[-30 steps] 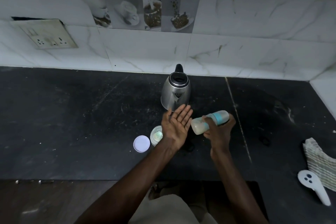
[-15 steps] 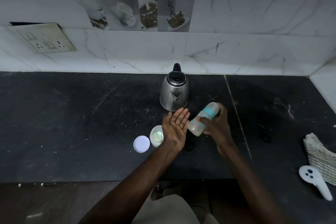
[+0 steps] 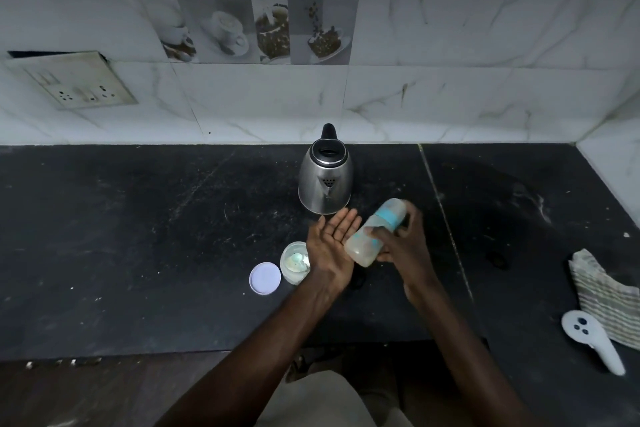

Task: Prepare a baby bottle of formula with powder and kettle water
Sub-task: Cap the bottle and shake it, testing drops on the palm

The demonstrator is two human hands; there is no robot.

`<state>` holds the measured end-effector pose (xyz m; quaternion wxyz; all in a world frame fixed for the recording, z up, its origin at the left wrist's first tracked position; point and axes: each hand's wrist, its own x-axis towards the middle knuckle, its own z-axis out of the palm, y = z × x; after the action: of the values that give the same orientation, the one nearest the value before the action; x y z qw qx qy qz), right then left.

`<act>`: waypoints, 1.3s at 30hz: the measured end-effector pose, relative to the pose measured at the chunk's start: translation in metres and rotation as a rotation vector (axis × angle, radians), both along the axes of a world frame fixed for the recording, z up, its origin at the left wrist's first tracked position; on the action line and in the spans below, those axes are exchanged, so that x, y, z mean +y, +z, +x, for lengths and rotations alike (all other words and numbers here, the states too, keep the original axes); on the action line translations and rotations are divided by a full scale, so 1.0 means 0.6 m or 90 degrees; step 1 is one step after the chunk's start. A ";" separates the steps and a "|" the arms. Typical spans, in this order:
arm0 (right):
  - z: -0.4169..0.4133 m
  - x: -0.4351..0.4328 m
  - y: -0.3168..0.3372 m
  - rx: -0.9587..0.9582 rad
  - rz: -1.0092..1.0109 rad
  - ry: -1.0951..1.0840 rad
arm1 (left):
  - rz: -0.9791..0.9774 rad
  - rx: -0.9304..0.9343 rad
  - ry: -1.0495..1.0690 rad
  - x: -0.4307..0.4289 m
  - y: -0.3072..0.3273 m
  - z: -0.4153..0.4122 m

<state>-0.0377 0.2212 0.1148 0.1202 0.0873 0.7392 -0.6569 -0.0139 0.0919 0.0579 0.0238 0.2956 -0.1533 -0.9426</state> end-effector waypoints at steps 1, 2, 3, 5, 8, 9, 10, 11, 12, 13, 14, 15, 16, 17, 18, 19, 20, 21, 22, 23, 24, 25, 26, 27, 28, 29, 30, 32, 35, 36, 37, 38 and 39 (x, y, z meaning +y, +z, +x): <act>-0.001 0.000 0.007 0.023 -0.014 -0.039 | -0.012 0.000 -0.006 -0.001 0.003 -0.001; -0.004 0.001 0.010 0.052 -0.019 -0.102 | -0.023 0.003 -0.010 -0.003 0.005 -0.003; -0.005 0.002 0.008 0.073 -0.015 -0.142 | -0.027 0.008 -0.010 -0.004 0.007 -0.005; 0.009 -0.007 0.009 0.058 0.019 -0.090 | -0.006 0.007 0.002 -0.004 0.006 -0.003; 0.019 -0.009 0.003 0.046 0.020 0.007 | 0.004 -0.004 0.013 -0.006 0.006 -0.003; 0.016 -0.009 0.013 0.064 0.003 -0.054 | -0.006 0.000 0.016 -0.010 0.006 -0.004; 0.012 -0.007 0.017 0.084 -0.024 -0.135 | -0.016 0.003 0.010 -0.014 0.006 -0.003; 0.008 -0.007 0.017 0.095 -0.039 -0.181 | -0.018 0.007 0.005 -0.015 0.008 -0.002; 0.010 -0.013 0.019 0.096 -0.023 -0.180 | -0.010 0.004 0.010 -0.016 0.009 -0.001; 0.017 -0.020 0.020 0.087 0.008 -0.125 | 0.005 0.000 0.018 -0.015 0.008 0.002; 0.022 -0.023 0.015 0.074 0.035 -0.038 | 0.015 -0.006 0.021 -0.015 0.008 0.002; 0.022 -0.022 0.011 0.075 0.048 0.019 | 0.017 -0.007 0.019 -0.015 0.009 0.002; 0.018 -0.020 0.014 0.087 0.047 0.015 | 0.009 -0.009 0.016 -0.017 0.009 0.001; 0.010 -0.018 0.021 0.108 0.032 -0.044 | -0.004 -0.004 0.014 -0.021 0.011 0.001; 0.003 -0.015 0.028 0.127 -0.005 -0.135 | -0.014 0.003 0.009 -0.025 0.014 0.001; -0.002 -0.013 0.026 0.132 -0.029 -0.190 | -0.019 0.008 0.005 -0.029 0.017 0.004; -0.001 -0.018 0.026 0.130 -0.013 -0.188 | -0.015 0.007 0.010 -0.032 0.018 0.006; 0.007 -0.023 0.024 0.127 0.026 -0.131 | -0.008 0.001 0.018 -0.033 0.018 0.008; 0.018 -0.028 0.020 0.109 0.065 -0.031 | -0.001 -0.005 0.023 -0.034 0.015 0.008; 0.025 -0.030 0.013 0.100 0.081 0.054 | 0.005 -0.005 0.023 -0.035 0.014 0.009; 0.025 -0.028 0.015 0.101 0.082 0.075 | 0.003 -0.003 0.021 -0.036 0.012 0.010; 0.015 -0.024 0.023 0.110 0.073 0.041 | -0.007 0.004 0.017 -0.039 0.011 0.011; 0.004 -0.021 0.034 0.127 0.043 -0.048 | -0.018 0.007 0.007 -0.043 0.011 0.014; -0.005 -0.019 0.042 0.146 -0.005 -0.146 | -0.021 0.008 0.000 -0.046 0.010 0.016; -0.009 -0.020 0.046 0.157 -0.039 -0.210 | -0.017 0.005 0.002 -0.049 0.010 0.017; -0.003 -0.027 0.052 0.162 -0.037 -0.221 | -0.011 0.004 0.007 -0.050 0.011 0.019; 0.009 -0.036 0.049 0.162 0.001 -0.176 | -0.005 0.007 0.009 -0.049 0.012 0.021; 0.035 -0.048 0.040 0.157 0.067 -0.021 | 0.007 0.010 0.014 -0.048 0.012 0.021; 0.011 -0.036 0.064 0.237 -0.024 -0.104 | 0.005 0.016 0.007 -0.050 0.012 0.020; -0.007 -0.030 0.078 0.258 -0.073 -0.195 | 0.003 0.016 0.005 -0.050 0.012 0.021; -0.017 -0.027 0.090 0.268 -0.107 -0.260 | 0.006 0.014 0.007 -0.051 0.011 0.024; -0.018 -0.029 0.094 0.270 -0.103 -0.292 | 0.011 0.012 0.009 -0.050 0.008 0.027; -0.006 -0.035 0.092 0.257 -0.060 -0.280 | 0.015 0.013 0.010 -0.049 0.007 0.028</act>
<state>-0.0412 0.2001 0.1702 -0.1706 0.1070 0.6803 -0.7047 0.0031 0.0627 0.0620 0.0290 0.2877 -0.1395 -0.9471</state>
